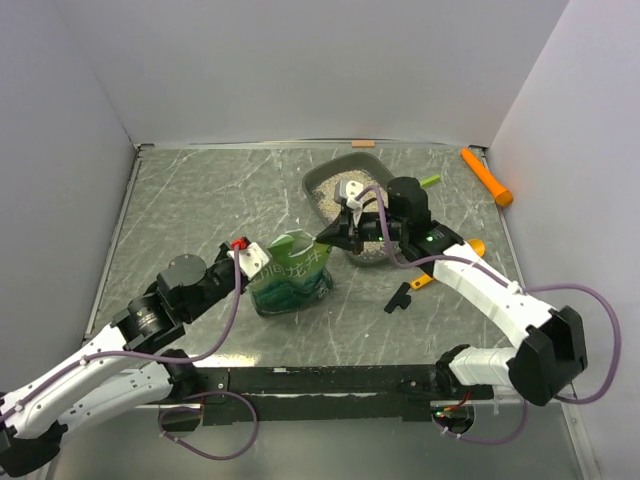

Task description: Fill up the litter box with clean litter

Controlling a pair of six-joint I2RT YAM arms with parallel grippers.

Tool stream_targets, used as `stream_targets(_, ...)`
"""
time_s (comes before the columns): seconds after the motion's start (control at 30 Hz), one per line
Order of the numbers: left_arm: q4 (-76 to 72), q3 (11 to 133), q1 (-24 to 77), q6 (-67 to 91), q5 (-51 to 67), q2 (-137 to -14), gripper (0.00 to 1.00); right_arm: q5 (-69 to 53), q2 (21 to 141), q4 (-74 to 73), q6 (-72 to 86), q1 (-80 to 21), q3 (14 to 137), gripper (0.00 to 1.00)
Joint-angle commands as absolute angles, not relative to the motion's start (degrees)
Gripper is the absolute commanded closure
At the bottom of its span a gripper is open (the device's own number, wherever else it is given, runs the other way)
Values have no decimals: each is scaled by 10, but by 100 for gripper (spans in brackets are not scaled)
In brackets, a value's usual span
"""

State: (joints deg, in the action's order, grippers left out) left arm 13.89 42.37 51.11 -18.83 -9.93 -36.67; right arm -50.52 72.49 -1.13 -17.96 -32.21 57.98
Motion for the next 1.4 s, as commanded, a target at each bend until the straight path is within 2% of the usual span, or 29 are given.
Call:
stream_targets(0.0, 21, 442, 474, -196, -32, -370, 99, -520, 656, -35, -215, -316, 607, 100)
stream_targets(0.17, 5, 395, 447, -160, -22, -362, 99, -463, 608, -25, -205, -315, 543, 100)
stream_targets(0.27, 15, 385, 444, -147, -23, -352, 90, -451, 613, -31, -189, -309, 520, 100)
stream_targets(0.37, 39, 379, 444, -124, -5, -336, 68, -431, 596, 11, -165, -308, 477, 100)
stream_targets(0.4, 48, 375, 444, -118, 17, -329, 56, -427, 592, 22, -157, -307, 459, 100)
stream_targets(0.47, 65, 369, 443, -106, 56, -309, 43, -432, 584, 33, -142, -305, 447, 100)
stream_targets(0.5, 78, 361, 444, -104, 81, -302, 31, -432, 580, 35, -136, -306, 438, 100)
stream_targets(0.6, 97, 352, 443, -97, 83, -287, 17, -424, 562, 42, -127, -305, 418, 100)
stream_targets(0.67, 98, 346, 441, -95, 81, -287, 11, -422, 548, 52, -120, -305, 407, 100)
stream_targets(0.9, 59, 333, 399, -88, 133, -347, 7, -426, 530, 73, -109, -305, 382, 100)
stream_targets(1.13, -38, 323, 267, -31, 328, -388, 7, -452, 521, 117, -79, -306, 352, 100)
stream_targets(1.37, -134, 325, 204, 48, 494, -455, 10, -446, 526, 137, -68, -305, 336, 100)
